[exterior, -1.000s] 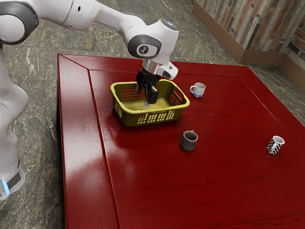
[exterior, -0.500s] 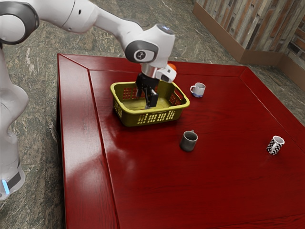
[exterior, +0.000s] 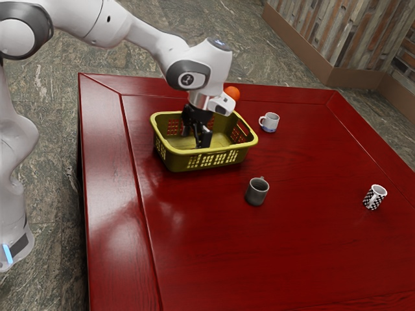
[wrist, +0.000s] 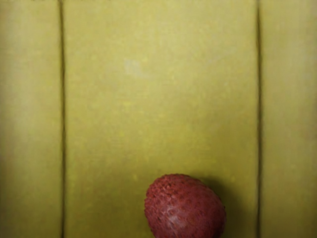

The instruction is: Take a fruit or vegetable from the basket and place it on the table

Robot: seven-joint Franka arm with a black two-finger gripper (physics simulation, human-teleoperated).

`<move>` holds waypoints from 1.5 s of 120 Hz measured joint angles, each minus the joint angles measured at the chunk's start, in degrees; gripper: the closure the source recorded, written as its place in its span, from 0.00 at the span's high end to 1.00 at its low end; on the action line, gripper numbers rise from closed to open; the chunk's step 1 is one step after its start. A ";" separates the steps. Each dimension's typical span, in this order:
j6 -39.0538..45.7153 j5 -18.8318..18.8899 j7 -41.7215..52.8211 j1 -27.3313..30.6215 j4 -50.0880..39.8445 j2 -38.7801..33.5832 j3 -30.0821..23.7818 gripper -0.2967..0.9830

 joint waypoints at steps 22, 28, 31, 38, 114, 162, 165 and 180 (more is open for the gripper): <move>1.11 -0.12 -0.02 -0.09 -0.22 0.25 0.01 0.77; 1.40 -0.23 -0.02 -0.09 -0.63 0.30 0.08 0.77; 1.57 -0.26 -0.02 -0.10 -0.89 0.32 0.18 0.77; 1.95 -0.32 -0.02 0.02 -1.24 0.34 0.30 0.77; 5.47 -0.53 -0.12 0.00 -2.76 0.70 0.36 0.77; 5.73 -1.08 -1.43 -0.04 -2.97 0.91 0.36 0.37; 5.74 -1.13 -1.53 -0.04 -2.97 0.96 0.36 0.36; 5.76 -1.34 -1.93 -0.04 -2.92 1.04 0.37 0.36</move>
